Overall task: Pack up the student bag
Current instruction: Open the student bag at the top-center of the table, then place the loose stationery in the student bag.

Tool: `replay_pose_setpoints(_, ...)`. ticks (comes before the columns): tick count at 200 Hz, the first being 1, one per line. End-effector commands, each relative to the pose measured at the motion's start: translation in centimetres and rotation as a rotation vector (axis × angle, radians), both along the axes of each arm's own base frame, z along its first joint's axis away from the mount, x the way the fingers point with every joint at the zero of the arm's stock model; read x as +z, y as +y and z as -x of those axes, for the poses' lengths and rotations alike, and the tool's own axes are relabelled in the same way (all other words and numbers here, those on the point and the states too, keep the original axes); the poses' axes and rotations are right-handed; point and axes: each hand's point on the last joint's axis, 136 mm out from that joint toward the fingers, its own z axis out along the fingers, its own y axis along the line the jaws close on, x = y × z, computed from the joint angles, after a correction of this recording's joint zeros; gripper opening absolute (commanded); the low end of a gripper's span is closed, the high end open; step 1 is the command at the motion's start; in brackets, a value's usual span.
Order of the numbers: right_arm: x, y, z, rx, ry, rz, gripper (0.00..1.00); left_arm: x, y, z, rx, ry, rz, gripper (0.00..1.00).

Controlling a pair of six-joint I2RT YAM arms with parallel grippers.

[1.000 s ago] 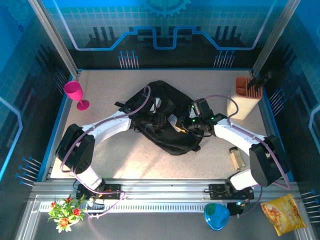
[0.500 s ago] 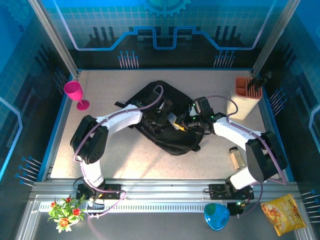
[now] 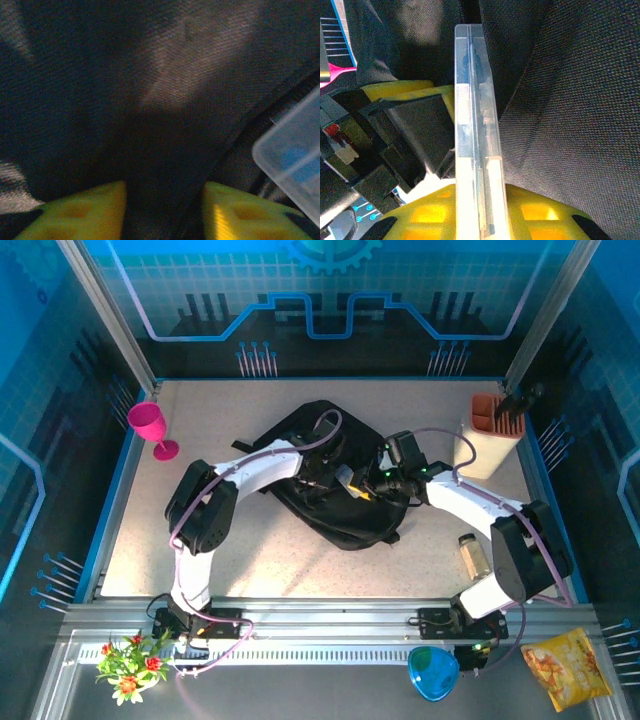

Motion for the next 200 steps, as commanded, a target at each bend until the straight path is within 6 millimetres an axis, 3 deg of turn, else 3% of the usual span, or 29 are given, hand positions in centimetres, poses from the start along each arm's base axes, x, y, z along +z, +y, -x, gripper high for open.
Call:
replay_pose_setpoints(1, -5.3, -4.2, 4.4, -0.059, 0.225, 0.192, 0.11, -3.5, 2.8, 1.0, 0.014, 0.075, -0.164, 0.31)
replay_pose_setpoints(22, -5.3, -4.4, 4.7, -0.055, 0.229, 0.199, 0.11, -2.8, 2.6, 0.6, 0.023, 0.051, -0.15, 0.22)
replay_pose_setpoints(43, -5.2, -4.2, 4.8, -0.048, 0.227, 0.189, 0.11, -0.7, 1.9, 0.0, 0.02, -0.002, -0.093, 0.15)
replay_pose_setpoints(76, -4.9, -3.2, 4.6, -0.021, 0.228, 0.14, 0.12, 3.1, 0.4, -0.5, -0.002, -0.094, 0.04, 0.11)
replay_pose_setpoints(97, -4.0, -1.5, 3.6, 0.024, 0.182, 0.055, 0.13, 4.9, -0.9, 0.0, -0.048, -0.13, 0.149, 0.11)
replay_pose_setpoints(114, -3.7, -0.3, 2.7, 0.061, 0.146, 0.003, 0.13, 5.3, -1.3, 0.5, -0.067, -0.132, 0.193, 0.12)
replay_pose_setpoints(121, -2.4, 0.6, 1.2, 0.072, 0.093, -0.031, 0.14, 5.3, -1.4, 0.7, -0.07, -0.129, 0.202, 0.12)
replay_pose_setpoints(157, -1.2, 2.9, -2.7, 0.1, -0.015, -0.094, 0.16, 5.0, -1.1, 1.5, -0.062, -0.113, 0.226, 0.15)
replay_pose_setpoints(180, -1.5, 3.3, -4.8, 0.093, -0.064, -0.089, 0.24, 5.2, -0.4, 1.5, -0.032, -0.114, 0.234, 0.19)
replay_pose_setpoints(200, -1.5, 2.9, -5.0, 0.094, -0.078, -0.077, 0.37, 5.9, 0.2, 1.7, -0.006, -0.115, 0.262, 0.28)
